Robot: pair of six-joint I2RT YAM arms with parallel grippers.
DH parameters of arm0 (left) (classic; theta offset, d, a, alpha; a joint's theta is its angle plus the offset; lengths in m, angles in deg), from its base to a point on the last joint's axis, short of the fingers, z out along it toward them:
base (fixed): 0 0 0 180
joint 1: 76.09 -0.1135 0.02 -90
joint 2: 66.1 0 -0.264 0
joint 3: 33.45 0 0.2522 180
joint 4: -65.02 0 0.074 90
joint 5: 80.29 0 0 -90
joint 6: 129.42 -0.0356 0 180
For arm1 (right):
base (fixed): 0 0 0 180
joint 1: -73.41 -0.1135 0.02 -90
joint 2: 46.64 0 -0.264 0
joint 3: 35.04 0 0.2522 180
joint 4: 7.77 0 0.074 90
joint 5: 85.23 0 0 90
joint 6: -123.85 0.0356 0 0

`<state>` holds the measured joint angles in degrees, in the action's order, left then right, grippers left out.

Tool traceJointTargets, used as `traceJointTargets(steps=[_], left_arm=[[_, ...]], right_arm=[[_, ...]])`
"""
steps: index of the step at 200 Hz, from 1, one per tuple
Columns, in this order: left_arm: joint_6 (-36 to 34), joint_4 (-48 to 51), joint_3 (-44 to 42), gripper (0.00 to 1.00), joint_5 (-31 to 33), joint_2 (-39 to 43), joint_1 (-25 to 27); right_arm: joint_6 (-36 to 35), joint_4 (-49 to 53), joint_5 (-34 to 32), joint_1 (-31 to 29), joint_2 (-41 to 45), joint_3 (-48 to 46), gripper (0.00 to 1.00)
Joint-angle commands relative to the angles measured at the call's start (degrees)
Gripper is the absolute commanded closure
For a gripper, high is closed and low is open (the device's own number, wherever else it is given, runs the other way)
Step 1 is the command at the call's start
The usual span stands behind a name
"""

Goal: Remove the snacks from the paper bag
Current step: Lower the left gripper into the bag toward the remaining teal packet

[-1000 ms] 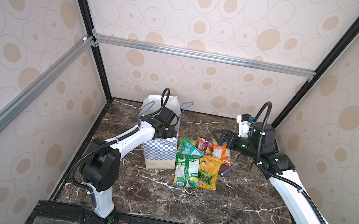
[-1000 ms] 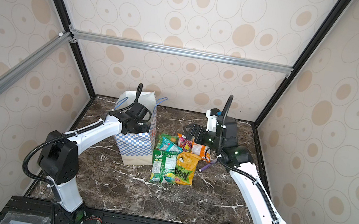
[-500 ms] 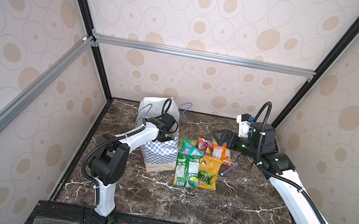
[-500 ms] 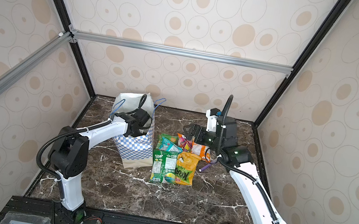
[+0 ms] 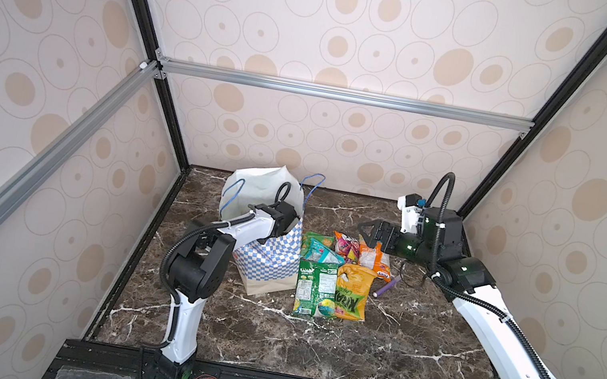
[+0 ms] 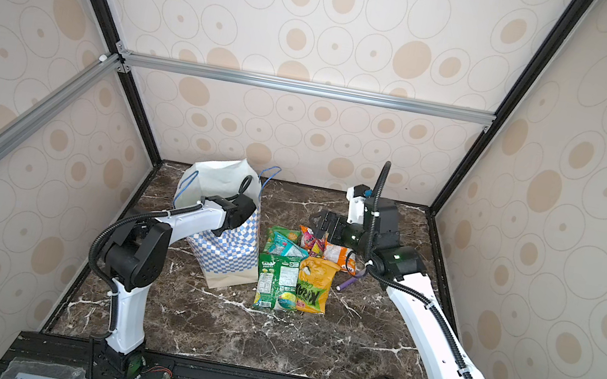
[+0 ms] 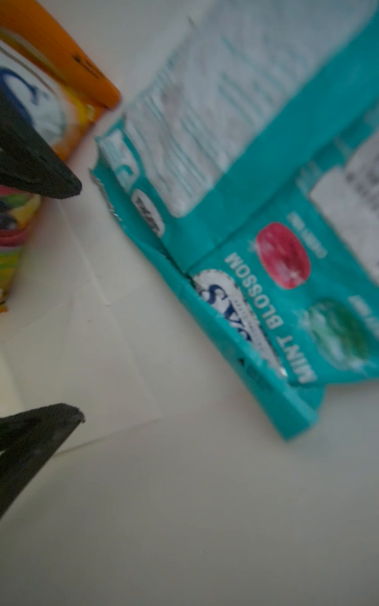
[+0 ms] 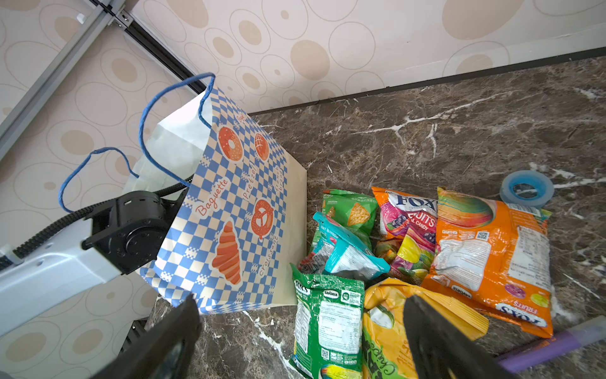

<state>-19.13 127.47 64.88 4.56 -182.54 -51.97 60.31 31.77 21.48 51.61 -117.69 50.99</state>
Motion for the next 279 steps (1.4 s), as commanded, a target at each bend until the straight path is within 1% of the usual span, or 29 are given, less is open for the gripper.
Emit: traceJointTargets(steps=[1, 12, 39, 58, 77, 110, 123, 144, 169, 191, 208, 237, 279], left_arm=[[-1.4, 2.6, 0.3, 0.02, -0.6, -3.0, -0.9], [-1.4, 1.5, -0.2, 0.02, -1.5, -3.4, -1.0], [-1.4, 0.0, -1.7, 0.05, -1.5, -4.8, -1.8], [-1.4, -1.3, -3.0, 0.11, -1.5, -5.1, -2.1], [-1.3, -2.4, -3.8, 0.24, -1.7, -4.6, -2.5], [-1.4, -3.3, -3.7, 0.49, -0.9, -2.7, -3.1], [-1.4, -3.4, -3.3, 0.62, -0.5, -2.0, -3.1], [-1.3, -3.8, -2.7, 0.77, -0.1, -0.6, -3.2], [-1.2, -3.7, -1.7, 0.9, 0.6, 1.1, -3.2], [-1.3, -2.6, 0.0, 1.0, 3.2, 2.7, -3.3], [-1.3, -1.6, 2.0, 1.0, 5.1, 3.7, -3.4], [-0.9, -0.6, 4.8, 1.0, 6.1, 5.6, -3.5], [-0.1, 0.5, 10.9, 1.0, 12.9, 7.8, -3.7]], right_arm=[[-1.0, 0.4, -0.4, -0.3, 0.4, -0.4, 0.0], [-1.2, 0.8, -0.5, -0.3, 0.4, -0.2, 0.0], [-1.3, 0.9, -1.1, -0.3, 0.6, -0.2, 0.0], [-1.2, 0.9, -0.9, -0.3, 0.5, -0.1, 0.0], [-0.9, 0.9, -0.9, -0.3, 0.3, 0.0, 0.0], [-0.6, 0.8, -0.8, -0.3, 0.0, 0.4, 0.0], [-0.4, 1.0, -0.6, -0.3, -0.2, 0.6, 0.0], [-0.2, 1.2, -0.6, -0.3, -0.3, 0.9, 0.0], [-0.1, 1.2, -0.7, -0.3, -0.1, 0.9, 0.0], [-0.1, 1.3, -0.8, -0.3, 0.1, 0.9, 0.0], [0.0, 1.2, -0.8, -0.3, 0.0, 0.9, 0.0], [0.3, 1.3, -0.7, -0.3, -0.1, 0.9, 0.0], [0.2, 1.1, -0.8, -0.3, 0.1, 0.7, 0.0]])
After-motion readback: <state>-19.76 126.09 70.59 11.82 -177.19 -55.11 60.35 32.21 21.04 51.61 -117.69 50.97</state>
